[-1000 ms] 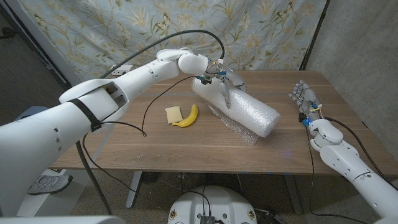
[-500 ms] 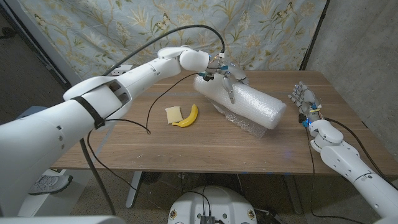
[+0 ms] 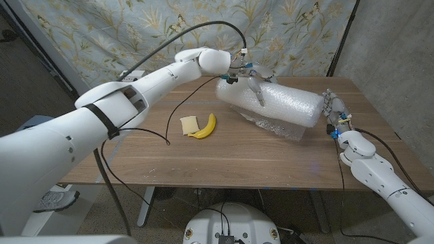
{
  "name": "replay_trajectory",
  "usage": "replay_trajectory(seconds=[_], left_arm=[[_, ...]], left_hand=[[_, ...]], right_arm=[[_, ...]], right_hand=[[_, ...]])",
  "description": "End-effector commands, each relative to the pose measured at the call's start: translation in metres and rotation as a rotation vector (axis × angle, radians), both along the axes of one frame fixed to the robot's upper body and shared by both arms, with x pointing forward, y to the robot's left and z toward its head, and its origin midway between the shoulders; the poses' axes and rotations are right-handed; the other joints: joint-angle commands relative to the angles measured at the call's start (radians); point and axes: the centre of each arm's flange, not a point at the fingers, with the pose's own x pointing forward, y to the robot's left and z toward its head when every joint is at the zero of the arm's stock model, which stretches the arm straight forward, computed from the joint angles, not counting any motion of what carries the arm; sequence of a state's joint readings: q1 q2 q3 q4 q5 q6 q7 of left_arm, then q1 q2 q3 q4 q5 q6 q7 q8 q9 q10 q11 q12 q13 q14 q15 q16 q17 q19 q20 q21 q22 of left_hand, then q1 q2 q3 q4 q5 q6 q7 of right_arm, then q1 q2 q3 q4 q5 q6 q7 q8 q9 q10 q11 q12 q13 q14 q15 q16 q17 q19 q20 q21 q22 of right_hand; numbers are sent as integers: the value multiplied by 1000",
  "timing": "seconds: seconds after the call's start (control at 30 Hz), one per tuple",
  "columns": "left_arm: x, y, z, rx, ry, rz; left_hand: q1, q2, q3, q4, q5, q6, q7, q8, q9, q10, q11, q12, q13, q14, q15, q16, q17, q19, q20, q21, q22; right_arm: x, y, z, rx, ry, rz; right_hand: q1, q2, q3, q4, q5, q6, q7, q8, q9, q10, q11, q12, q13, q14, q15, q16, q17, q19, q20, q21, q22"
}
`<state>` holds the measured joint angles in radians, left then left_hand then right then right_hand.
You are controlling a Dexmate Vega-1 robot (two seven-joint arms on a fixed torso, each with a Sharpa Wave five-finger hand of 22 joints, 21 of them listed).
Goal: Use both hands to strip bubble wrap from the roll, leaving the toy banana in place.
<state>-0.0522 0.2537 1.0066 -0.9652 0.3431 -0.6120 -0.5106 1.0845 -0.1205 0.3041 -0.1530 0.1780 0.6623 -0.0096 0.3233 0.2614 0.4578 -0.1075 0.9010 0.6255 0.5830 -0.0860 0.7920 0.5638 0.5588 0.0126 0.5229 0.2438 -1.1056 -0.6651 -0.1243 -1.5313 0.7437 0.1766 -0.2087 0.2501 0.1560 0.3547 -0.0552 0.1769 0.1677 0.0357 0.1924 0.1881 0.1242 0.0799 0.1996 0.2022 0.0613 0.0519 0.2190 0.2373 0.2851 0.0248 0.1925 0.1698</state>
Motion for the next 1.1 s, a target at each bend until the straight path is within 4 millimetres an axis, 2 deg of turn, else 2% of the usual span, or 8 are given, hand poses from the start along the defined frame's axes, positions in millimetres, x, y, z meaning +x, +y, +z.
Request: replay_trajectory(seconds=[0.03, 0.27, 0.5, 1.1], left_arm=[[0, -6, 11, -137, 77, -14], [-1, -7, 12, -243, 128, -34], [7, -2, 7, -306, 203, -32], [15, 9, 2, -469, 368, -3]], left_hand=[[142, 153, -3, 1, 4, 6, 3, 7, 4, 79, -66, -1, 49, 96, -88, 6, 5, -4, 3, 11, 3], [146, 158, -4, 0, 6, 7, 7, 7, 5, 81, -64, -2, 50, 96, -85, 9, 5, -5, 5, 16, 3], [149, 162, -7, -1, 8, 8, 10, 7, 7, 83, -61, -2, 53, 95, -85, 9, 3, -8, 6, 20, 3], [153, 171, -14, -1, 12, 7, 17, 5, 12, 82, -48, -8, 53, 90, -78, 13, 1, -15, 13, 29, 3]], right_arm=[[-1, -6, 4, -8, -9, -5], [-1, -6, 1, -7, 3, -1], [0, -5, -1, -5, 11, -1], [3, -3, 4, -24, 14, 11]], right_hand=[[-7, 0, 5, -2, 0, -1, 4, 4, 3, -3, -3, 5, 5, -4, 6, 8, 0, -2, -5, 3, 4], [-6, 0, 6, -2, 0, -1, 4, 4, 3, -2, -4, 5, 5, -4, 7, 8, 0, -3, -4, 3, 4], [-6, 1, 6, -2, 0, 0, 4, 4, 3, -3, -5, 5, 5, -4, 6, 8, 0, -2, -4, 4, 4], [-5, 1, 8, -4, 0, 2, 5, 5, 3, -3, -4, 5, 5, -2, 5, 9, 0, -2, -4, 4, 4]])
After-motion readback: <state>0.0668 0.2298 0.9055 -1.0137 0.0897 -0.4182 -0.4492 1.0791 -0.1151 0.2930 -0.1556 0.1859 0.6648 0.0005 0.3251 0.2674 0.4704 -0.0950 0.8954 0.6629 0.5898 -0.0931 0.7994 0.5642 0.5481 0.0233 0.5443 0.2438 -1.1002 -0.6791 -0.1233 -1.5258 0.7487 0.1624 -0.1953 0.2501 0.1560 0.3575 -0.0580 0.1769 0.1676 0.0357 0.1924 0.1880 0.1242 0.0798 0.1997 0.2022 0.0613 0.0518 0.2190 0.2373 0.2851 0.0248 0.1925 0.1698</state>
